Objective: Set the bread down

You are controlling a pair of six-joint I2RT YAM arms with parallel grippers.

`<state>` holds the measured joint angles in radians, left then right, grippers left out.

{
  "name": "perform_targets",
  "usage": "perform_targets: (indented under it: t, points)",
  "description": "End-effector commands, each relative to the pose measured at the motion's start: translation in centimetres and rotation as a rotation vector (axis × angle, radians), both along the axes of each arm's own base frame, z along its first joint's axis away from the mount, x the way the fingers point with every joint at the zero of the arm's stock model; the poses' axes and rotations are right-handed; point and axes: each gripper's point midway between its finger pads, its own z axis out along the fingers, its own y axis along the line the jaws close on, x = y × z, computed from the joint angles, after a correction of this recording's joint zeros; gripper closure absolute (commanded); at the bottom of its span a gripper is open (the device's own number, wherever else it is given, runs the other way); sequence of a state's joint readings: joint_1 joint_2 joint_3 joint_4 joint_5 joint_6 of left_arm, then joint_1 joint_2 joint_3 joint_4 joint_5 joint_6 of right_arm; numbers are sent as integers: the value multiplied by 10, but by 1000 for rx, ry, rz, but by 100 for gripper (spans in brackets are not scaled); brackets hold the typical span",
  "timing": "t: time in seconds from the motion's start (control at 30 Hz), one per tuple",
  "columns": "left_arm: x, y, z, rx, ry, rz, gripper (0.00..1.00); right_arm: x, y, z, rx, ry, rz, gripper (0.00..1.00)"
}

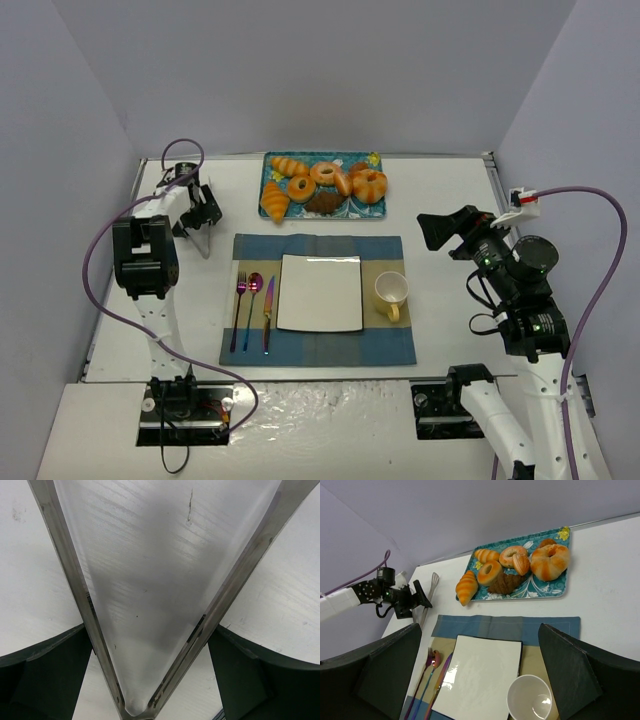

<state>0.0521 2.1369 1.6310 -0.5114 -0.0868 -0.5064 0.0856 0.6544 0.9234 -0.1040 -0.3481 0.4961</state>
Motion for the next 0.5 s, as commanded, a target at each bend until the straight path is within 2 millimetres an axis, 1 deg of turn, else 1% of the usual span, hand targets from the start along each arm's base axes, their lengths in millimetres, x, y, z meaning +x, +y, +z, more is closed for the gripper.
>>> perform_targets:
  t: [0.0,0.1,0.2,0.47]
  points:
    - [4,7,4,18,-3,8,13,6,0,12,-9,-52,0,0]
    - [4,4,0,0,2,2,23,6,0,12,-8,-51,-2,0]
    - [4,0,-4,-22,8,-2,30,6,0,11,-8,-50,-2,0]
    - [8,-9,1,-67,-26,-11,35,4,0,13,-9,-58,1,0]
